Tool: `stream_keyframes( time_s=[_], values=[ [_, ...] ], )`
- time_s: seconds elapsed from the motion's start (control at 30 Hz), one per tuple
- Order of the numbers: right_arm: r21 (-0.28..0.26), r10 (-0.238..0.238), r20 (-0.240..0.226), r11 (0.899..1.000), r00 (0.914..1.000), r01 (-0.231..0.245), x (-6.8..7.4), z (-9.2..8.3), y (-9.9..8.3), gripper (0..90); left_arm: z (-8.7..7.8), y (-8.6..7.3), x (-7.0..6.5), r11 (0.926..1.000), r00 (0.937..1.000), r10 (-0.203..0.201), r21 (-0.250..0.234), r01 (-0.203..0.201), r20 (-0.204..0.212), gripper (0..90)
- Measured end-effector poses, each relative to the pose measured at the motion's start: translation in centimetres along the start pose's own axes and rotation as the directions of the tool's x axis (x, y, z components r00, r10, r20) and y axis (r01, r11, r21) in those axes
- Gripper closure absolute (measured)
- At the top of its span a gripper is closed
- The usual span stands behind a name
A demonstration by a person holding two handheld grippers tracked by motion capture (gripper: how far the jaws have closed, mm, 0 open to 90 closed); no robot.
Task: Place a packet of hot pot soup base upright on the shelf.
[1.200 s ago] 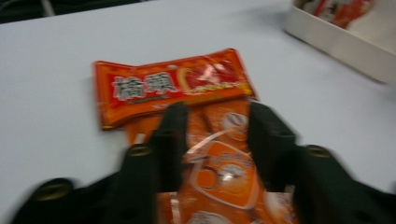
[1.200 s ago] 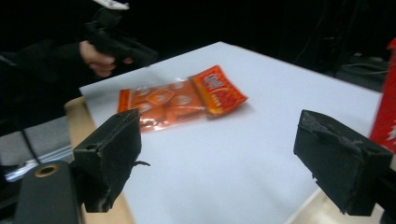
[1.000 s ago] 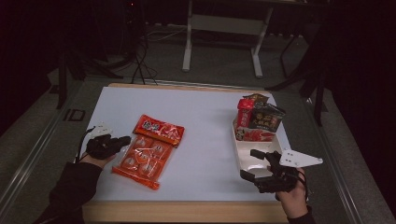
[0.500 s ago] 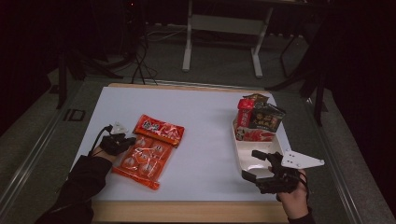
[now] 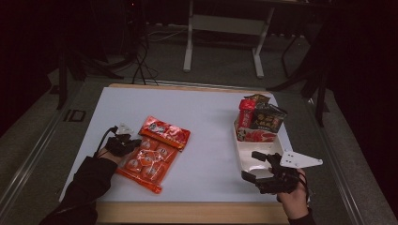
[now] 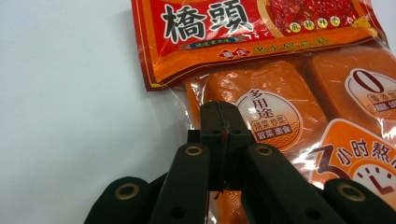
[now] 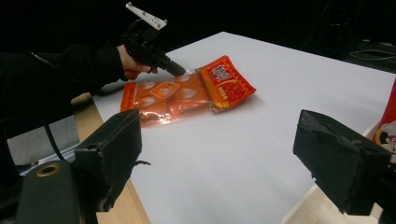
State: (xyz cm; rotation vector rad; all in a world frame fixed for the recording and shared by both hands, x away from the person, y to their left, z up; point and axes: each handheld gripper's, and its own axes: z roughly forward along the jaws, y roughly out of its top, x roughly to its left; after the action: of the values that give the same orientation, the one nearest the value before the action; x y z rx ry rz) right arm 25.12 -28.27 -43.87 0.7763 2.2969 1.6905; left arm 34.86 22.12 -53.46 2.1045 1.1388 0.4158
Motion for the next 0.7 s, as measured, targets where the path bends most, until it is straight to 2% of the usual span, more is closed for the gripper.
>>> stream_keyframes(
  time_s=[0.07, 0.13, 0.3, 0.4, 0.47, 0.57, 0.6, 0.7],
  values=[
    [0.000, -0.002, 0.002, 1.000, 1.0000, 0.002, 0.0, 0.0, 0.0, 15.3, 0.2, 0.1, -0.3, 1.0000, 1.0000, 0.006, -0.003, -0.006, 0.006, 90.0],
    [0.000, 0.002, -0.002, 1.000, 1.0000, -0.002, 0.0, 0.0, 0.0, 15.3, 0.6, 0.5, -1.2, 0.9995, 0.9991, 0.033, 0.000, -0.033, 0.028, 90.0],
    [0.002, -0.003, -0.005, 1.000, 1.0000, 0.003, 0.1, 0.0, 0.0, 15.3, 1.3, 1.2, -2.5, 0.9975, 0.9951, 0.070, 0.008, -0.071, 0.070, 90.0],
    [0.000, -0.002, -0.005, 1.000, 1.0000, 0.002, 0.1, -0.1, 0.0, 15.4, 1.6, 1.6, -3.1, 0.9951, 0.9928, 0.097, 0.012, -0.098, 0.070, 90.0],
    [-0.004, 0.000, -0.007, 1.000, 1.0000, 0.000, 0.1, -0.1, 0.0, 15.3, 1.6, 1.6, -3.2, 0.9946, 0.9925, 0.101, 0.015, -0.103, 0.068, 90.0],
    [-0.008, 0.001, -0.001, 1.000, 1.0000, -0.001, 0.1, -0.3, 0.0, 15.3, 1.6, 1.6, -3.1, 0.9912, 0.9896, 0.131, 0.013, -0.132, 0.060, 90.0],
    [-0.008, 0.000, 0.000, 1.000, 1.0000, 0.000, 0.1, -0.3, 0.0, 15.3, 1.4, 1.6, -3.0, 0.9904, 0.9894, 0.136, 0.017, -0.137, 0.050, 90.0],
    [-0.009, -0.001, 0.001, 1.000, 1.0000, 0.001, 0.0, -0.4, 0.0, 15.3, 0.3, 1.6, -2.5, 0.9886, 0.9875, 0.151, -0.010, -0.150, 0.046, 90.0]
  ],
)
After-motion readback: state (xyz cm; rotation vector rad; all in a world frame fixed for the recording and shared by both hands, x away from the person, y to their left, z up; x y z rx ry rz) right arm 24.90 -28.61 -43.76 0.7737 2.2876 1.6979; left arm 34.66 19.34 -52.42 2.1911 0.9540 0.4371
